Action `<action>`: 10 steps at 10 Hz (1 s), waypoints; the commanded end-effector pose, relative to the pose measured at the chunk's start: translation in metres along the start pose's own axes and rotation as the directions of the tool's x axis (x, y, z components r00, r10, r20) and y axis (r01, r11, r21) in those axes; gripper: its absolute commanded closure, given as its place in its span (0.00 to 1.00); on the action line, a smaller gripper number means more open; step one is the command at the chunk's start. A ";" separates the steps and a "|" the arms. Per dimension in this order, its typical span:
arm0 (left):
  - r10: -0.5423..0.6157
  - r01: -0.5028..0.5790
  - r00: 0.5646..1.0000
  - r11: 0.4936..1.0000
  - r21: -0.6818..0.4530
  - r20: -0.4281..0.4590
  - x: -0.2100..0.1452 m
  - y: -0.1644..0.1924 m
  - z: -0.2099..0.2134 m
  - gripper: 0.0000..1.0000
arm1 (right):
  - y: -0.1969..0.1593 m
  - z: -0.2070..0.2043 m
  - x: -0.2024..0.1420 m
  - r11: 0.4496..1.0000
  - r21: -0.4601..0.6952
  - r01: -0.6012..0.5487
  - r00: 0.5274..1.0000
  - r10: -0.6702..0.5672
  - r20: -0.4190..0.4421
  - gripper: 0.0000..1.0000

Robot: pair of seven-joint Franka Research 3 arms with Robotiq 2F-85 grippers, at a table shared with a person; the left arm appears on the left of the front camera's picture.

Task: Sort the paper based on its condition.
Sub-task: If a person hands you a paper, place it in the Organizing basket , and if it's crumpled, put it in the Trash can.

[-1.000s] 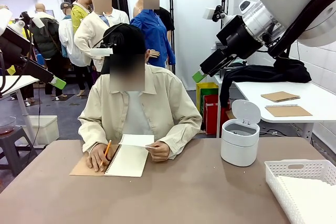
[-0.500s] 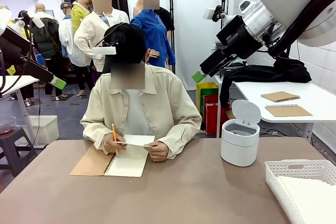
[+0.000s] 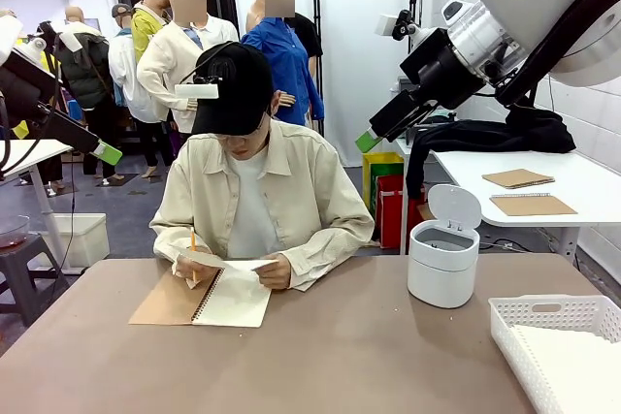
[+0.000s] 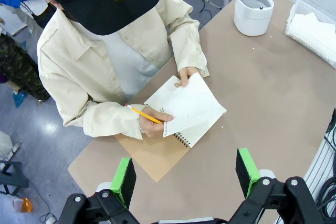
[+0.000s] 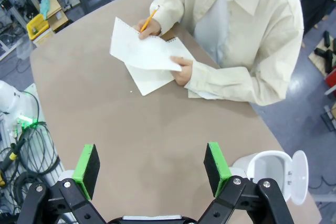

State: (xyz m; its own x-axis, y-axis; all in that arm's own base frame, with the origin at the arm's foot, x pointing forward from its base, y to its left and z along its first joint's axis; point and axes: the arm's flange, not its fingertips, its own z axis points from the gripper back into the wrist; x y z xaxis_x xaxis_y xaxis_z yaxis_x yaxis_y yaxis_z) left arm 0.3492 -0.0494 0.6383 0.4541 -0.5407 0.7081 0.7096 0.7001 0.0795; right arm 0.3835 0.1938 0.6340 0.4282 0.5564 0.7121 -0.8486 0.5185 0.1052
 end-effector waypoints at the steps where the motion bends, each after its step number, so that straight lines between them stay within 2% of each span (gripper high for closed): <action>1: 0.002 -0.002 1.000 1.000 0.000 0.000 0.000 0.000 0.000 0.00 | -0.001 0.000 0.000 1.000 0.005 0.000 1.000 0.000 0.002 0.00; 10: 0.002 -0.002 1.000 1.000 0.000 0.000 0.000 0.000 0.000 0.00 | -0.001 0.000 0.000 1.000 0.005 0.000 1.000 0.000 0.002 0.00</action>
State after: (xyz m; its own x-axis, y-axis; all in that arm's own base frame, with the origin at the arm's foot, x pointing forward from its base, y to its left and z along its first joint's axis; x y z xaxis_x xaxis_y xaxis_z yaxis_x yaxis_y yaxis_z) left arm 0.3492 -0.0494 0.6383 0.4541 -0.5407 0.7081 0.7096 0.7001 0.0795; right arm 0.3835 0.1938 0.6340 0.4282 0.5564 0.7121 -0.8486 0.5185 0.1052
